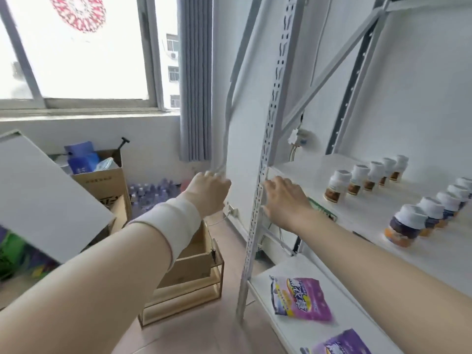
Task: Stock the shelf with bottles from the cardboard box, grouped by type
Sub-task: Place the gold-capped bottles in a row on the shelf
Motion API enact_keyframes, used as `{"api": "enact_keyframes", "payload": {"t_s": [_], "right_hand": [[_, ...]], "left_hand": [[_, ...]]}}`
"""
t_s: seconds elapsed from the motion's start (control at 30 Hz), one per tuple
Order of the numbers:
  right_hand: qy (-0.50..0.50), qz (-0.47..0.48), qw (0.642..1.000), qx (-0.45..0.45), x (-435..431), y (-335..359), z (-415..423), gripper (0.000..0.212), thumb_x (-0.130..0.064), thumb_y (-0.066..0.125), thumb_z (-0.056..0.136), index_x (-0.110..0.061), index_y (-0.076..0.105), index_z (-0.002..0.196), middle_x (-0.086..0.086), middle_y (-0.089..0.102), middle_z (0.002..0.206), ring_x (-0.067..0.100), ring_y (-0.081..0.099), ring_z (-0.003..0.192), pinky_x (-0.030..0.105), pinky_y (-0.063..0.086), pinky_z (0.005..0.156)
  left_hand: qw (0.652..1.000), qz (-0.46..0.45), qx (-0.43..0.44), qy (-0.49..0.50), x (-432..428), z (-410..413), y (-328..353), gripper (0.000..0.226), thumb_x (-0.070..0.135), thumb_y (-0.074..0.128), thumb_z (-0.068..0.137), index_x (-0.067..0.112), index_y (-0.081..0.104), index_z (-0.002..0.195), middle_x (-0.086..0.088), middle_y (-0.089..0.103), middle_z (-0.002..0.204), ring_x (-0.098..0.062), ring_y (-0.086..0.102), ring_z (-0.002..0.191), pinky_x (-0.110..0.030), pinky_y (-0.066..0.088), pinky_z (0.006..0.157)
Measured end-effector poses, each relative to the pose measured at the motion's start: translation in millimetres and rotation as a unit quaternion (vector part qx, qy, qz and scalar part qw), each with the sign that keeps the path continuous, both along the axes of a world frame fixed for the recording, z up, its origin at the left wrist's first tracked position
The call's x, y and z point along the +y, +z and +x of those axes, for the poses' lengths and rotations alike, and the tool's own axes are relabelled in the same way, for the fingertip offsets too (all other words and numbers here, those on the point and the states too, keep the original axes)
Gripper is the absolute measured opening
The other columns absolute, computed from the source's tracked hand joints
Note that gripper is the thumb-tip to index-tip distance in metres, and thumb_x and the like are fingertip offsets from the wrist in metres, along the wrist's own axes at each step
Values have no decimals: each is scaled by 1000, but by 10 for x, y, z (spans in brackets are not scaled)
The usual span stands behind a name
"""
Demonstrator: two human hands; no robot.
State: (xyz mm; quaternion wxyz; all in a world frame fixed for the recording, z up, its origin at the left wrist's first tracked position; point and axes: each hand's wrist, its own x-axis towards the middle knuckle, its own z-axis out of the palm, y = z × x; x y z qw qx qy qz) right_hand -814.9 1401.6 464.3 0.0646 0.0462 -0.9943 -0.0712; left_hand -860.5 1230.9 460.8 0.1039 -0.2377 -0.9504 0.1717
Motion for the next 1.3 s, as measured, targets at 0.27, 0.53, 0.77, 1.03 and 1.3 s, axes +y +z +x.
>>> {"api": "enact_keyframes", "payload": {"t_s": [0.27,0.53,0.77,1.03,1.3], "right_hand": [[79,-22,993,-90,-413,-1104,-1594,48,-28,44,93,-11,30,136,14,35,140,31,33,129,41,32,106],[101,23,970,-220,-844,-2319,-2828,52,-34,41,94,-9,28,138,14,38,138,29,37,125,41,33,104],[78,-25,938,-336,-1321,-3677,-3792,48,-31,43,94,-16,31,138,6,39,141,24,37,129,34,31,107],[-84,-128,867,-475,-1480,-5378,-4332,45,-33,47,93,-16,37,133,6,44,131,24,43,121,35,39,98],[-266,-137,792,-532,-1492,-6562,-4422,68,-20,47,94,3,9,146,18,27,143,28,42,128,33,39,100]], "left_hand": [[992,-15,-93,86,-503,-1354,-930,43,26,50,92,11,42,131,-11,50,131,-28,47,121,-38,38,100],[960,35,-224,165,-1198,-2354,-2254,43,32,51,93,13,43,131,-10,52,128,-27,49,118,-36,41,95],[899,101,-378,196,-1672,-3314,-3718,34,23,49,92,12,45,123,-10,54,121,-28,50,111,-35,41,87],[691,283,-571,342,-1492,-3781,-5518,47,34,51,92,18,39,134,-3,51,133,-22,49,121,-33,43,96],[640,322,-576,394,-924,-4202,-6697,44,34,52,92,8,40,126,-13,48,130,-29,50,118,-36,41,92]]}}
